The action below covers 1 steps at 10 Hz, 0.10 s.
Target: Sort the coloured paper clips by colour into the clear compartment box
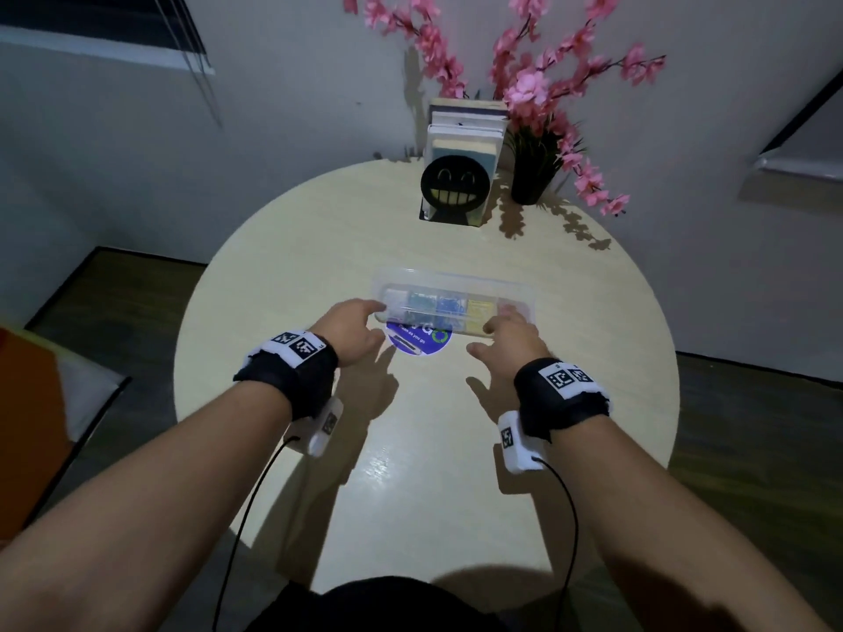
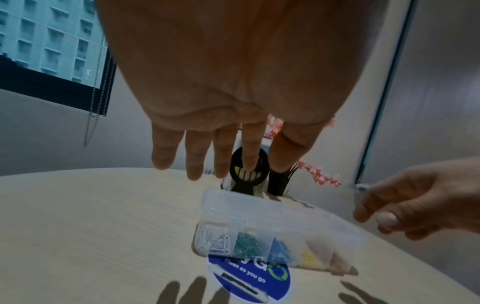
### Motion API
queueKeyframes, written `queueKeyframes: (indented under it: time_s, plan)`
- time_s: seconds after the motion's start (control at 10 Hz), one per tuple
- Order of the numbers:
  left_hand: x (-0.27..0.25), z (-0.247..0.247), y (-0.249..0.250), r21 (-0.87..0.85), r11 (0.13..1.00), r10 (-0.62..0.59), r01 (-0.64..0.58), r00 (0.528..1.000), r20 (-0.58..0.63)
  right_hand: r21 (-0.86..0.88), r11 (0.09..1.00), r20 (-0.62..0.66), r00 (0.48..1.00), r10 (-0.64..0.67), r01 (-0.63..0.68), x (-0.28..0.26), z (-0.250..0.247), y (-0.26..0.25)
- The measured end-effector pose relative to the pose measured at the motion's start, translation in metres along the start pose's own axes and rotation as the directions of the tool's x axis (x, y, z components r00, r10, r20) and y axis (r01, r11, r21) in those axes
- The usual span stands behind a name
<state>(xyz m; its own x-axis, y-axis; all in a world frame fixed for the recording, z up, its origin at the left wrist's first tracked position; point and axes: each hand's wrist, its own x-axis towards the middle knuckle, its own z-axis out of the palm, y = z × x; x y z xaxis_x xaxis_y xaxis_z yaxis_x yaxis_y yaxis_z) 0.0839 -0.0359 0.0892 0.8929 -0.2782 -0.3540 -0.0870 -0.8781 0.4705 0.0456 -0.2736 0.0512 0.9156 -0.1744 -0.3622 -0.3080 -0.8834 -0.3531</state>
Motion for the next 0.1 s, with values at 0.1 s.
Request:
queueKeyframes:
  time_s: [0.1]
  plan:
    - [-0.0295, -0.0039, -0.0171, -0.090, 0.996, -0.004, 0.006, 1.000, 0.013, 0.155, 0.988, 0.002, 1.000, -0.019, 0.018, -0.0288, -0.0047, 0.0073]
